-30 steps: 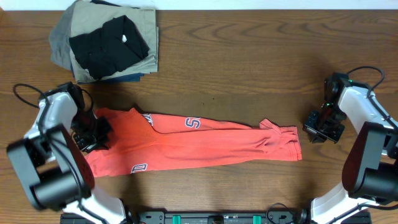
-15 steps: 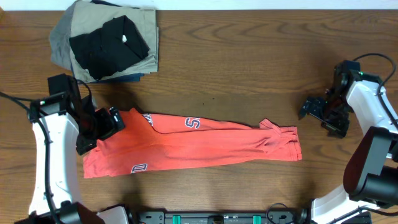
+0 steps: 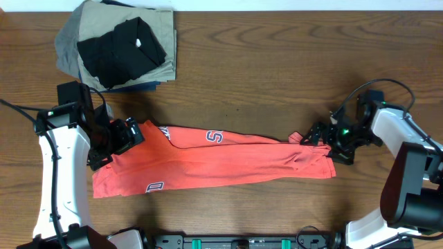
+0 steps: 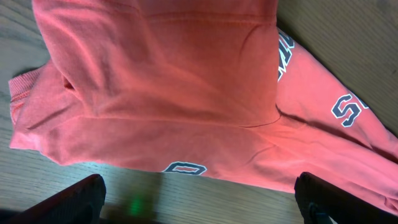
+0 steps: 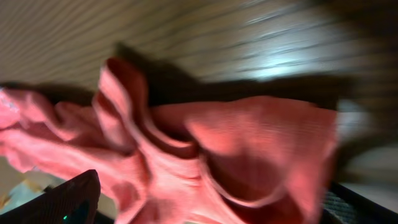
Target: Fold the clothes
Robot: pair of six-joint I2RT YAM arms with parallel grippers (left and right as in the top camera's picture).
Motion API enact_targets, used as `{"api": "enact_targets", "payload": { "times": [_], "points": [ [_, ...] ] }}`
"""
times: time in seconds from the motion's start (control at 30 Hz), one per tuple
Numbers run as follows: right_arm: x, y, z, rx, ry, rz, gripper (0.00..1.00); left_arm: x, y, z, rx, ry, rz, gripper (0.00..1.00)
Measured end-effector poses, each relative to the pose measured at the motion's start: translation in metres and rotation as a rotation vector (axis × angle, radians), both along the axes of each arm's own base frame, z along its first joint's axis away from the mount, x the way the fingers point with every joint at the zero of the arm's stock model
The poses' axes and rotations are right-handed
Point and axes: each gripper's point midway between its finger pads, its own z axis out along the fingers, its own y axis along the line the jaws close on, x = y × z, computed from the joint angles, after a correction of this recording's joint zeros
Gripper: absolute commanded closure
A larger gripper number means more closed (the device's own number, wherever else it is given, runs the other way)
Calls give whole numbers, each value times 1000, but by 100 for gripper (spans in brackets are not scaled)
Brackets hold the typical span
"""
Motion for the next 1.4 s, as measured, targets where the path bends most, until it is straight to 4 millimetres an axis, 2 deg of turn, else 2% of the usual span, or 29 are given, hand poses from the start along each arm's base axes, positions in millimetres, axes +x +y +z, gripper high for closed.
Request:
{"api": "enact_targets", "payload": {
  "times": [0.07, 0.23, 0.3, 0.37, 0.4, 0.57, 0.7, 0.8, 0.93, 1.1, 1.27, 1.4],
  "points": [
    [-2, 9, 0, 17, 0, 23, 10, 0, 0, 0, -1, 0, 0, 2],
    [-11, 29, -2, 29, 17, 85, 48, 0, 0, 0, -1, 1, 0, 2],
    [-12, 31, -3, 25, 25, 80, 66, 0, 0, 0, -1, 1, 0, 2],
    [-10, 31, -4, 16, 25, 72, 94, 0, 0, 0, -1, 1, 0, 2],
    [-10, 30, -4, 13, 28, 65, 99, 0, 0, 0, -1, 1, 0, 2],
    [-13, 24, -7, -25, 61, 37, 99, 0, 0, 0, -1, 2, 0, 2],
    [-17, 6, -1, -107, 132, 0, 99, 0, 0, 0, -2, 2, 0, 2],
    [-7, -20, 12, -177, 150, -55, 99, -1, 0, 0, -2, 3, 0, 2],
    [10, -65, 41, -270, 145, -152, 99, -1, -1, 0, -2, 6, 0, 2],
    [13, -103, 77, -378, 179, -245, 99, -2, -1, 0, -3, 9, 0, 2],
    [17, -102, 87, -456, 177, -210, 99, -2, -1, 0, -3, 9, 0, 2],
    [22, -78, 87, -502, 153, -111, 99, -2, -1, 0, -4, 9, 0, 2]
  ]
}}
